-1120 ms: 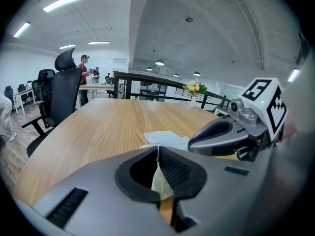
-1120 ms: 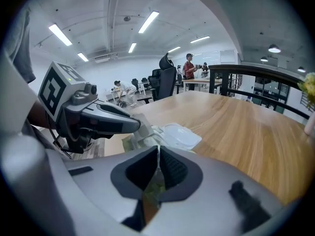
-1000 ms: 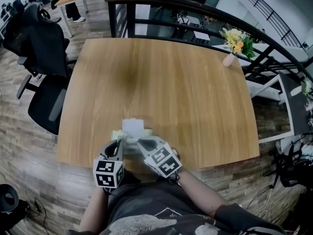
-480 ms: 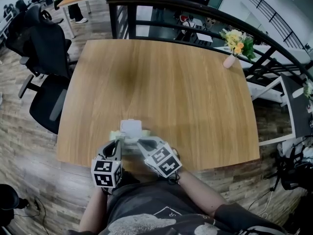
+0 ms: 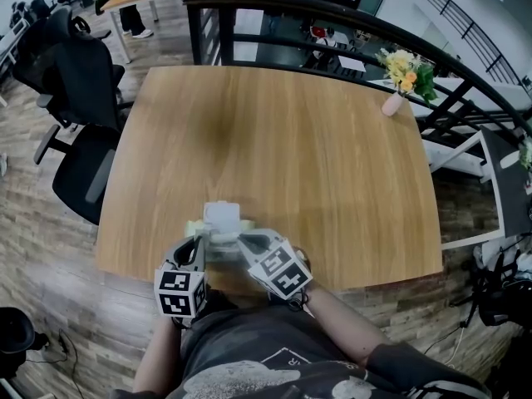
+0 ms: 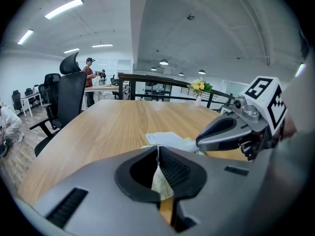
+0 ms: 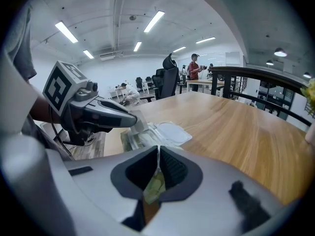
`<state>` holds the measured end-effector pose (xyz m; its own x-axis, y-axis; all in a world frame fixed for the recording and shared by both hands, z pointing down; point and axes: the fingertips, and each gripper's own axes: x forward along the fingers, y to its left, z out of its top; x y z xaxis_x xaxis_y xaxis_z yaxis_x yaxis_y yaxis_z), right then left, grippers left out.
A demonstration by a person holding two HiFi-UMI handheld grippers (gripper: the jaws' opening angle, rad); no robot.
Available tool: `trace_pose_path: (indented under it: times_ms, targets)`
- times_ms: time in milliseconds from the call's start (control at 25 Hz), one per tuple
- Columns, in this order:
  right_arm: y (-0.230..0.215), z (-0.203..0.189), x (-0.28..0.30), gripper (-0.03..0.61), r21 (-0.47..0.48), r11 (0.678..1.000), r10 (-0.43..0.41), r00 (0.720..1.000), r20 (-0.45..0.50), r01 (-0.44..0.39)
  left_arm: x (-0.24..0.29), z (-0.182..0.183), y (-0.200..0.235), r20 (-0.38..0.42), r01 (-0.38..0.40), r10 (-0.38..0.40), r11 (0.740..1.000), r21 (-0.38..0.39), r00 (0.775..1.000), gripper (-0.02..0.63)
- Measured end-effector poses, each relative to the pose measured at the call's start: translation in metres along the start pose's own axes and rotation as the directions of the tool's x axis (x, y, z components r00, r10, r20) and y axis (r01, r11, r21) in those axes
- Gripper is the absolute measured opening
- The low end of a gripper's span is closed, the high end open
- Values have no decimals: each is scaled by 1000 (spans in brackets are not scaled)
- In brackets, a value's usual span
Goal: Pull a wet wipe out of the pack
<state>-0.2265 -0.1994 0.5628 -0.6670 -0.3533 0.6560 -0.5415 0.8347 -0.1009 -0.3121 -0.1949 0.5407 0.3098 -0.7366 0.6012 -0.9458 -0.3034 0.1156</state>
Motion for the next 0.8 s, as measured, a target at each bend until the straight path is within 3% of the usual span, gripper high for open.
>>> trace_pose_path:
  times_ms: [800]
  targets:
    - [-12,-8,-13,32,21,1000,1,1000,7,-1,0,0,-10,-4,-21,21,1000,-5,1000,23]
